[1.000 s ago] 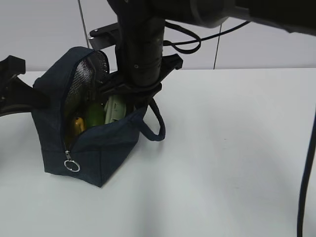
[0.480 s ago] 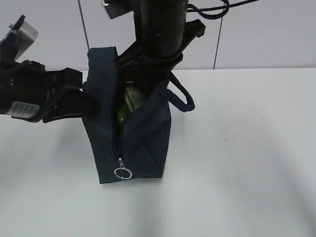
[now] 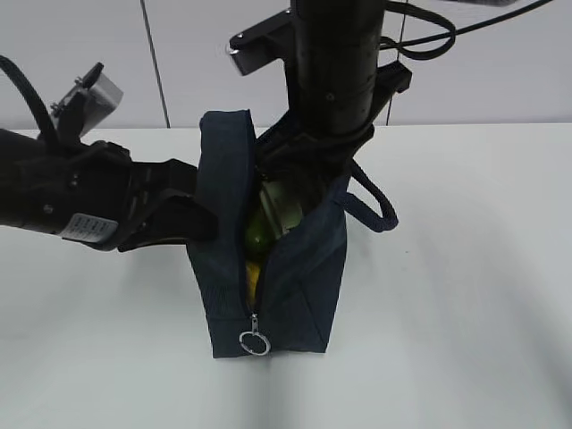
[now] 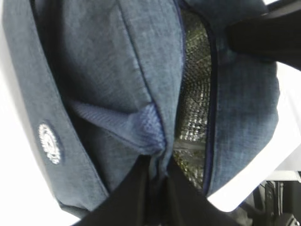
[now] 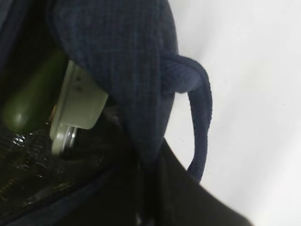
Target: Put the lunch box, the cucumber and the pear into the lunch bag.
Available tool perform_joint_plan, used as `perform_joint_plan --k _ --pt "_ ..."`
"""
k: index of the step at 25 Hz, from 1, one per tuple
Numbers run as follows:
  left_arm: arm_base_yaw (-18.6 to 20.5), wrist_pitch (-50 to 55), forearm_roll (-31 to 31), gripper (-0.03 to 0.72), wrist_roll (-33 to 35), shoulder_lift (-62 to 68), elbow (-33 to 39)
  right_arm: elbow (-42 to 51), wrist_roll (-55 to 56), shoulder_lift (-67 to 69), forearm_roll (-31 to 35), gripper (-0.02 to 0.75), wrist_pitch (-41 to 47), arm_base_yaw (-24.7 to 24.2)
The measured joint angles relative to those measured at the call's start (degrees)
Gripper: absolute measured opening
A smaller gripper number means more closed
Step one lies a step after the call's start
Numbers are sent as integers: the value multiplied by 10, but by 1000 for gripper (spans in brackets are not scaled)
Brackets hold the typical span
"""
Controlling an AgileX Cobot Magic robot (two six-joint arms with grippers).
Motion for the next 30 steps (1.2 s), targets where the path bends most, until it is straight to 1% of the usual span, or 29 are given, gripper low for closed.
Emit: perform_joint_plan --k 5,9,12,13,15,17,18,19,21,23,25,30 --pt "-19 0 -8 1 0 21 0 16 0 -2 -5 3 -3 0" --pt "-22 -1 -11 1 0 25 -1 16 0 -2 -9 4 -5 0" --pt "-22 1 -11 18 0 25 -1 16 0 -2 -9 35 -6 0" --pt "-22 1 -10 36 0 25 -1 16 0 -3 -9 68 -8 0" --pt "-22 1 -8 85 0 25 -1 16 0 -6 -11 174 -14 0" --pt "-22 4 -8 163 0 25 -1 16 0 -6 -11 279 -14 0" --pt "-22 7 -7 209 0 25 -1 16 0 -8 -11 323 -14 0" --pt "-22 8 -7 246 0 25 -1 16 0 -9 -10 351 -14 0" --pt "-22 10 -4 319 0 18 -1 16 0 -13 -9 375 -15 0" --pt "-22 9 1 352 0 4 -1 16 0 -20 -8 384 -15 0" --pt "-22 2 16 365 0 -12 -1 16 0 -34 -9 386 -15 0" --pt "-22 -5 74 372 0 -56 -1 16 -3 -79 -12 391 -15 0"
